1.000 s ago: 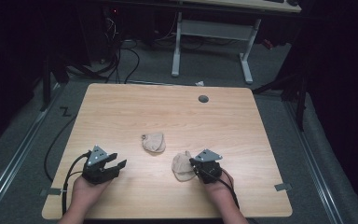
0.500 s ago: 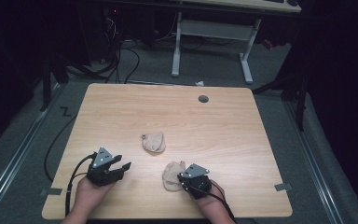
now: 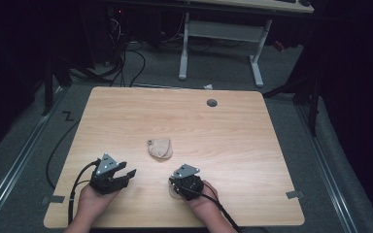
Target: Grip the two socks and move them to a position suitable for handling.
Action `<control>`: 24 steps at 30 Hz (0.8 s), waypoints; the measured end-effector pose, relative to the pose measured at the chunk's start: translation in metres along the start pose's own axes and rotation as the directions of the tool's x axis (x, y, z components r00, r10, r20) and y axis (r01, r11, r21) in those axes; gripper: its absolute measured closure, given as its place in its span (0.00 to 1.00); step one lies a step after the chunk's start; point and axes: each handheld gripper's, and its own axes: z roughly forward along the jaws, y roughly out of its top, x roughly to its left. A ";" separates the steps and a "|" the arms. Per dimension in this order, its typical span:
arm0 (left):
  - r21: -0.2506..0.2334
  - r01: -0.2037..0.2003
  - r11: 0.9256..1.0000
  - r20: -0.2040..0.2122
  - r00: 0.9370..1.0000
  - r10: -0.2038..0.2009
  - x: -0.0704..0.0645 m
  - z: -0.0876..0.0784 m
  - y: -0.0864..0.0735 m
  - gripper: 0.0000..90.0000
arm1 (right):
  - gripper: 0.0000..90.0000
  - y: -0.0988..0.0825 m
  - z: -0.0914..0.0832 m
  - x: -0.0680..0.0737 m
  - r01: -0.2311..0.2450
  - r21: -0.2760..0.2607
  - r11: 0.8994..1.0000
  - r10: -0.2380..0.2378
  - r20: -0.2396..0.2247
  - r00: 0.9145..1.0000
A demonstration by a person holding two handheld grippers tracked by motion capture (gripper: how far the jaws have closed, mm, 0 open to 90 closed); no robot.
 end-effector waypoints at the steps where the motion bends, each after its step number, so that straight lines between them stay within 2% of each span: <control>1: -0.001 -0.001 1.000 0.003 1.000 0.001 -0.002 0.000 0.000 0.56 | 0.95 0.001 -0.003 0.000 0.001 -0.016 1.000 -0.001 0.000 1.000; 2: 0.002 -0.010 1.000 0.010 1.000 0.010 -0.006 0.002 0.001 0.56 | 0.95 0.004 -0.010 -0.001 -0.011 -0.045 0.999 0.011 0.004 1.000; 3: 0.002 -0.010 1.000 0.010 1.000 0.010 -0.006 0.002 0.001 0.56 | 0.95 0.004 -0.010 -0.001 -0.011 -0.045 0.999 0.011 0.004 1.000; 4: 0.017 -0.032 0.999 0.019 0.999 0.032 -0.013 0.004 0.002 0.56 | 0.95 0.005 -0.017 -0.004 -0.013 -0.079 0.997 0.014 0.012 1.000; 5: 0.017 -0.032 0.999 0.019 0.999 0.032 -0.013 0.004 0.002 0.56 | 0.95 0.005 -0.020 -0.005 -0.018 -0.090 0.996 0.019 0.014 1.000; 6: 0.013 -0.042 0.999 0.039 0.998 0.041 -0.023 0.007 0.004 0.57 | 0.95 0.005 -0.024 -0.007 -0.029 -0.105 0.994 0.030 0.008 1.000; 7: 0.013 -0.042 0.999 0.039 0.998 0.041 -0.023 0.007 0.004 0.57 | 0.95 0.005 -0.024 -0.007 -0.029 -0.105 0.994 0.030 0.008 1.000; 9: 0.023 -0.062 0.998 0.072 0.996 0.060 -0.038 0.013 0.006 0.58 | 0.95 0.004 -0.032 -0.011 -0.041 -0.129 0.991 0.042 0.010 0.999; 10: 0.031 -0.081 0.996 0.101 0.992 0.078 -0.051 0.020 0.008 0.61 | 0.95 0.002 -0.037 -0.014 -0.044 -0.145 0.988 0.047 0.014 0.999; 11: 0.031 -0.081 0.996 0.101 0.992 0.078 -0.051 0.020 0.008 0.63 | 0.95 0.002 -0.037 -0.014 -0.044 -0.145 0.988 0.047 0.014 0.999; 12: 0.042 -0.103 0.994 0.147 0.984 0.095 -0.068 0.029 0.011 0.67 | 0.95 -0.002 -0.041 -0.018 -0.053 -0.160 0.986 0.056 0.016 0.998; 13: 0.046 -0.120 0.992 0.161 0.981 0.111 -0.076 0.033 0.012 0.70 | 0.95 -0.003 -0.042 -0.019 -0.060 -0.163 0.985 0.063 0.015 0.998; 14: 0.046 -0.120 0.992 0.161 0.981 0.111 -0.076 0.033 0.012 0.74 | 0.95 -0.006 -0.043 -0.020 -0.070 -0.171 0.983 0.073 0.011 0.997; 15: 0.061 -0.138 0.989 0.198 0.972 0.123 -0.090 0.045 0.014 0.78 | 0.95 -0.008 -0.045 -0.022 -0.076 -0.177 0.981 0.079 0.010 0.997; 16: 0.070 -0.152 0.986 0.215 0.968 0.134 -0.095 0.051 0.015 0.81 | 0.95 -0.009 -0.045 -0.022 -0.076 -0.181 0.981 0.080 0.011 0.997; 17: 0.070 -0.152 0.986 0.215 0.968 0.134 -0.095 0.051 0.015 0.84 | 0.95 -0.011 -0.046 -0.023 -0.078 -0.187 0.979 0.082 0.011 0.997; 18: 0.098 -0.194 0.976 0.228 0.959 0.168 -0.104 0.062 0.014 0.86 | 0.95 -0.013 -0.048 -0.023 -0.075 -0.187 0.980 0.079 0.017 0.997; 19: 0.098 -0.194 0.976 0.228 0.959 0.168 -0.104 0.062 0.014 0.88 | 0.95 -0.013 -0.048 -0.023 -0.075 -0.187 0.980 0.079 0.017 0.997; 20: 0.129 -0.224 0.966 0.233 0.954 0.190 -0.108 0.069 0.012 0.90 | 0.95 -0.017 -0.051 -0.026 -0.073 -0.188 0.979 0.081 0.033 0.996; 21: 0.143 -0.233 0.962 0.228 0.954 0.197 -0.109 0.071 0.011 0.91 | 0.95 -0.019 -0.053 -0.027 -0.079 -0.190 0.979 0.087 0.034 0.996; 23: 0.139 -0.237 0.961 0.226 0.953 0.203 -0.109 0.072 0.010 0.92 | 0.95 -0.022 -0.056 -0.029 -0.084 -0.192 0.978 0.093 0.040 0.995; 24: 0.143 -0.235 0.961 0.222 0.954 0.200 -0.108 0.072 0.010 0.92 | 0.95 -0.031 -0.063 -0.035 -0.094 -0.188 0.978 0.107 0.060 0.992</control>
